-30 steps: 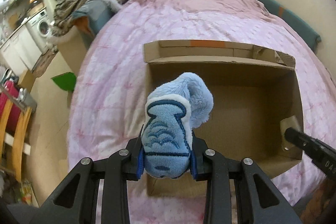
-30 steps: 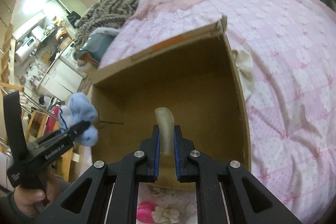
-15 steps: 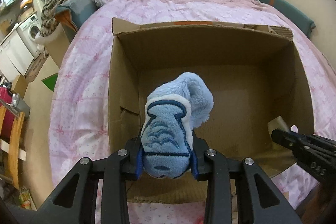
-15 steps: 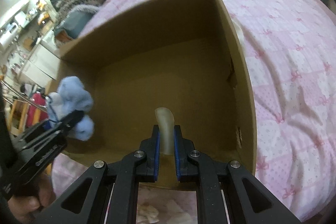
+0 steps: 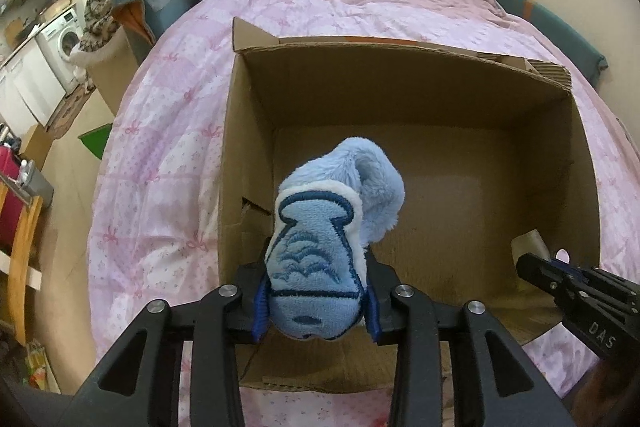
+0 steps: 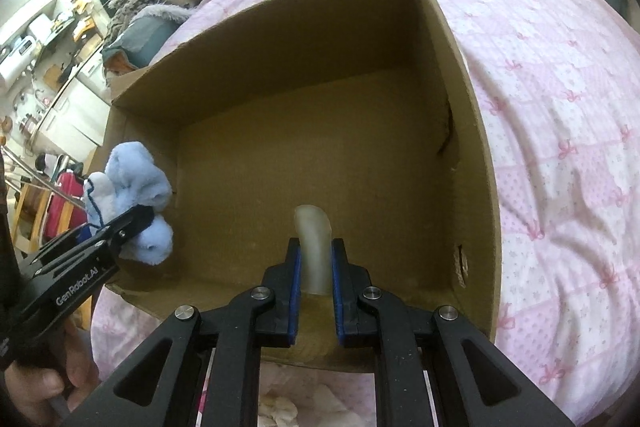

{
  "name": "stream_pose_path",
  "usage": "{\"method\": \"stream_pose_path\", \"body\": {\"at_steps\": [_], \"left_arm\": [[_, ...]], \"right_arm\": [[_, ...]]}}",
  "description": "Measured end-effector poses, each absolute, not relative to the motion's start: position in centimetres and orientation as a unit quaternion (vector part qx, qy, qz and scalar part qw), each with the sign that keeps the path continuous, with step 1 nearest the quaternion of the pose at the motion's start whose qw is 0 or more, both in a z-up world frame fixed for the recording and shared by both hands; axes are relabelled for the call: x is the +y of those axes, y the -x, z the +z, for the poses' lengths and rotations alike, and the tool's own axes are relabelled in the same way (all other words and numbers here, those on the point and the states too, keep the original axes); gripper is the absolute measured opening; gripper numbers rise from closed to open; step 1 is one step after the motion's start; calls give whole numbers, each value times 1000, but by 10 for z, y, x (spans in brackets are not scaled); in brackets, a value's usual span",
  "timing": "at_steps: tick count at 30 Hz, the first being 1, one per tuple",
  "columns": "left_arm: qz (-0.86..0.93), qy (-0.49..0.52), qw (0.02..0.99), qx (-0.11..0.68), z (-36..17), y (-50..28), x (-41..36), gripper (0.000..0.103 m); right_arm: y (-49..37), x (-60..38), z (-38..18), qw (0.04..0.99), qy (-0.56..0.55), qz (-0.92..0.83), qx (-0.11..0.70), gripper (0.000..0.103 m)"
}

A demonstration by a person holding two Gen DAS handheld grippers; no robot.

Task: Organize soft objects
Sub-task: 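Lift the light-blue sock with the left gripper and carry it over the box, then open the left gripper to drop the sock into the box, then withdraw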

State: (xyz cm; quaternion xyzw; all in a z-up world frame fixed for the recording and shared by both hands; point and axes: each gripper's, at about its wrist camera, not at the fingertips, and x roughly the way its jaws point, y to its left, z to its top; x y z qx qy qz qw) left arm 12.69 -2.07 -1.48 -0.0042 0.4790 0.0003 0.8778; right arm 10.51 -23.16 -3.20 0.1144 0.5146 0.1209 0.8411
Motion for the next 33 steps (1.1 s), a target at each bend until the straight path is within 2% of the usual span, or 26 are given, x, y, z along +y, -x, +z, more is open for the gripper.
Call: {"method": "stream_pose_path", "body": {"at_steps": [12,14,16,20,23,24,25,26,27,33], "left_arm": [[-14,7,873,487,-16,-126,-23,40],[-15,2,877,481,-14,-125,-24,48],[-15,1,879,477,-12,-123,-25,61],[-14,-1,882,471,-8,-122,-24,67],[-14,4,880,474,-6,-123,-23,68],[-14,6,879,476,-6,-124,-23,68],[-15,8,879,477,-6,-124,-23,68],[-16,10,878,478,-5,-123,-22,68],[-17,10,879,477,-5,-123,-22,68],[-24,8,880,475,-2,-119,-23,68]], "right_arm": [[-105,-234,-26,844,-121,124,507,14],[-104,-236,-27,844,-125,123,507,14],[-104,-236,-27,844,-125,121,508,14],[-104,-235,-27,843,-125,125,507,17],[-105,-233,-24,844,-127,129,505,30],[-104,-233,-23,845,-129,130,503,45],[-104,-233,-22,845,-131,130,502,68],[-103,-234,-20,846,-137,131,498,75],[-102,-234,-18,849,-140,129,492,78],[-100,-235,-13,858,-136,127,479,78]]}}
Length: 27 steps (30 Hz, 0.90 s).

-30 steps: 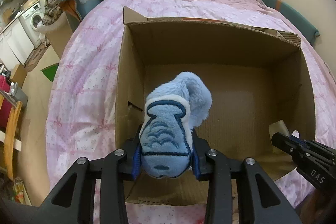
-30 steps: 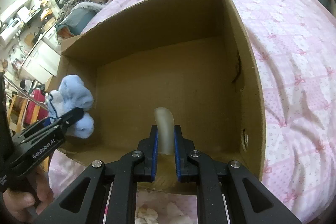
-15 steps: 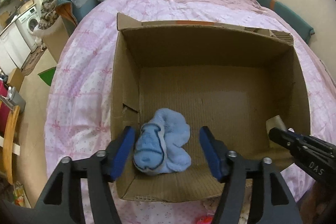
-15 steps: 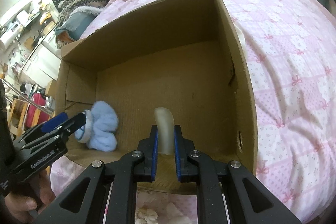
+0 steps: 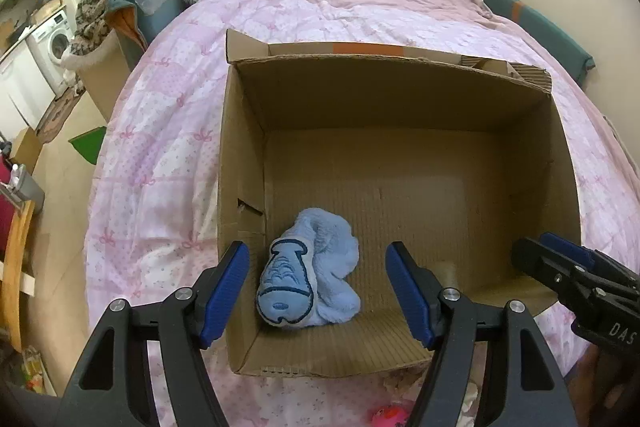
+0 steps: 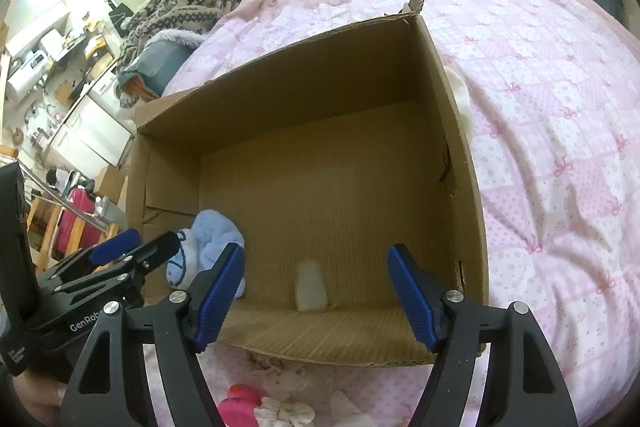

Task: Organize soft objects
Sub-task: 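Open the left gripper to drop the sock into the box, then withdraw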

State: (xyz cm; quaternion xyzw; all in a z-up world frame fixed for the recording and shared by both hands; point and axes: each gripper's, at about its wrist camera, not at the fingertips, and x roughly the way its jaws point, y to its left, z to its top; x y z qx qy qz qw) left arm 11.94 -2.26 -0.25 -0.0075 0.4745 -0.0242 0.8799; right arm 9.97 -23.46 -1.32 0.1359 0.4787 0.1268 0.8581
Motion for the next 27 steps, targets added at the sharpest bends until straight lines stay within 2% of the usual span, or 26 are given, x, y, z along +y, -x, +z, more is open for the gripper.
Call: {"method": "stream_pose_path", "body": {"at_steps": [13,27], "left_arm": [[-24,3,882,470,3,-113,-23,68],[-26,16,883,469,23,-71,-12,68]], "right_arm": [[-94,-239,-7,860,-139,118,477,78],[-61,-244,16,869,-157,131,451,78]]}}
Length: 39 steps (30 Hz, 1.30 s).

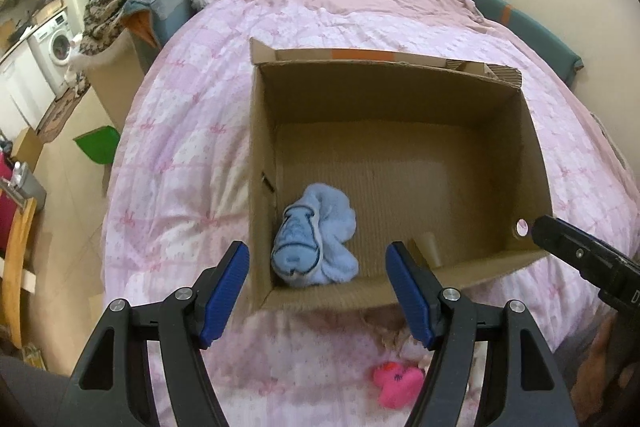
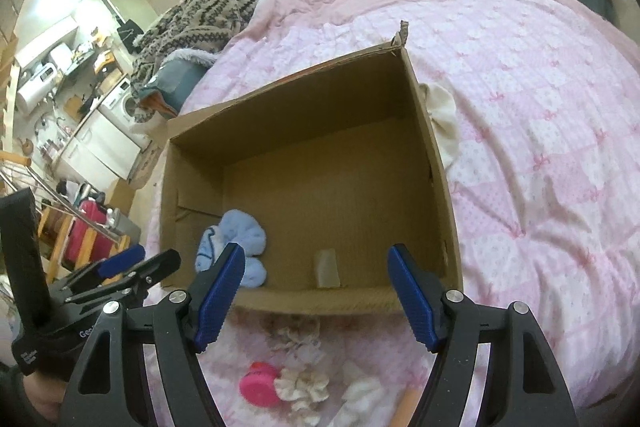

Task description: Organize soft objects

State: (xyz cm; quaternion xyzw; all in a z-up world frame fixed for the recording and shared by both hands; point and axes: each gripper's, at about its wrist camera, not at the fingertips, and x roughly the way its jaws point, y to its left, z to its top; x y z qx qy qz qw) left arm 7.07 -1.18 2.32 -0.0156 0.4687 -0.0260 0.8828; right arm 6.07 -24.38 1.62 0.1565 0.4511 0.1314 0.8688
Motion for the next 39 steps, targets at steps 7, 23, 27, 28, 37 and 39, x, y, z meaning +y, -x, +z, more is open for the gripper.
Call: {"method": "stream_pose_path", "body": {"at_steps": [7,23,27,28,37,39], "left_arm": [[-17,25,881,473,26,-47,-4,68],[-17,26,869,493,15,-9,-6,68],[-9,26,867,498,10,-7,-4,68],[-8,26,866,499,8,-6,-3,68],[6,36,861,507,2,-8,6,68],[7,39,860,509,1,-9,7,68]], "right_arm": [[-39,-244,18,861,-171,131,461,78],[-9,-254,-1,838,-157,106,512,78],[-5,-258,-19,815,-155,94,550,78],[-5,-259,-24,808,-154,89,562,78],[-4,-277,-47,769,-205,71,601,78],[-5,-277,-53,756,-214,79,614,78]]}}
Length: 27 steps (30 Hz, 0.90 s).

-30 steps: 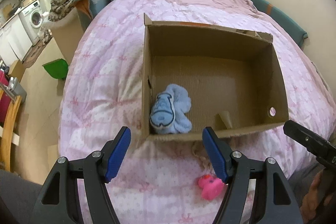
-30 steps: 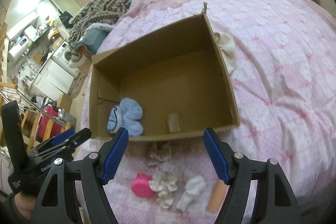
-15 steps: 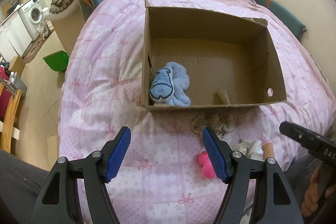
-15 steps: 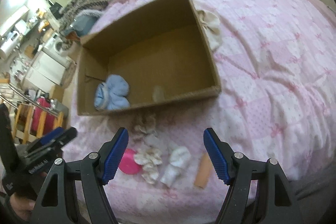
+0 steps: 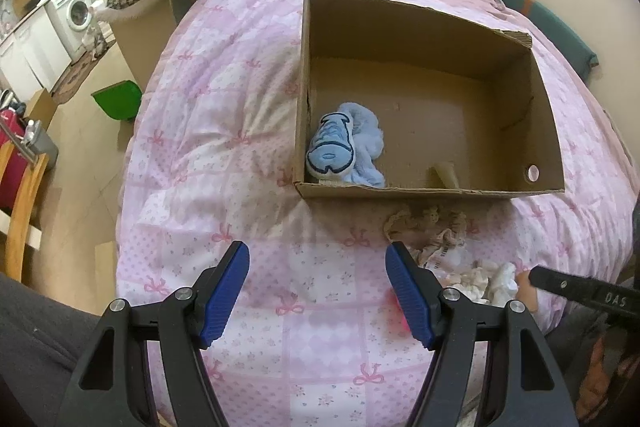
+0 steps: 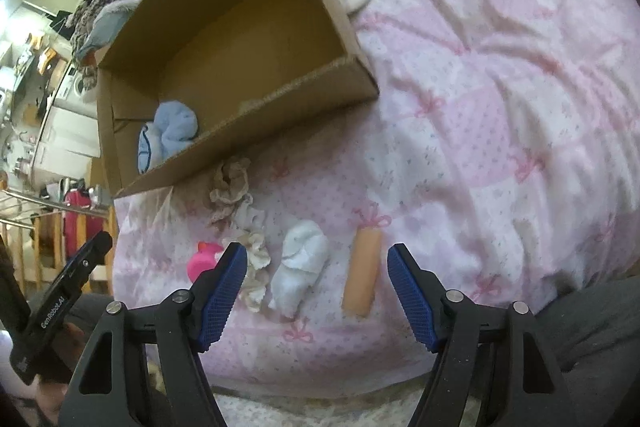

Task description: Organize soft objects

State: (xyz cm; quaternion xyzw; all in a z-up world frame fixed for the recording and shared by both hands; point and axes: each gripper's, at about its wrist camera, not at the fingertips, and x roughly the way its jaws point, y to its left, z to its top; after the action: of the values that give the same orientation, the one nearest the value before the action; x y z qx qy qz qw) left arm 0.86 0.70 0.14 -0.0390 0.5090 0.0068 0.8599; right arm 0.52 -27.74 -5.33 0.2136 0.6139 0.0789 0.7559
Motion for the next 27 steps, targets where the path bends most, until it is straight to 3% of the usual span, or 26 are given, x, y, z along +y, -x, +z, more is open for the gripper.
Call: {"method": "stream_pose_path", "body": {"at_steps": [4,11,17,27], "left_arm": [[7,43,857,513,0,-10,8,68],[10,44,855,517,-3,-11,10,68],[15,52,852,521,-6,-11,14,68],[11,50,849,527,-10,-13,10,68]], "right_arm": [[-8,-262,-63,743,-187,85,637,66],[-17,-267,-74,740,-180,33,647,64],[-13,-278,-78,729,-183,16,659,38],[-7,-309,-66,736,-246,10,631,37]]}}
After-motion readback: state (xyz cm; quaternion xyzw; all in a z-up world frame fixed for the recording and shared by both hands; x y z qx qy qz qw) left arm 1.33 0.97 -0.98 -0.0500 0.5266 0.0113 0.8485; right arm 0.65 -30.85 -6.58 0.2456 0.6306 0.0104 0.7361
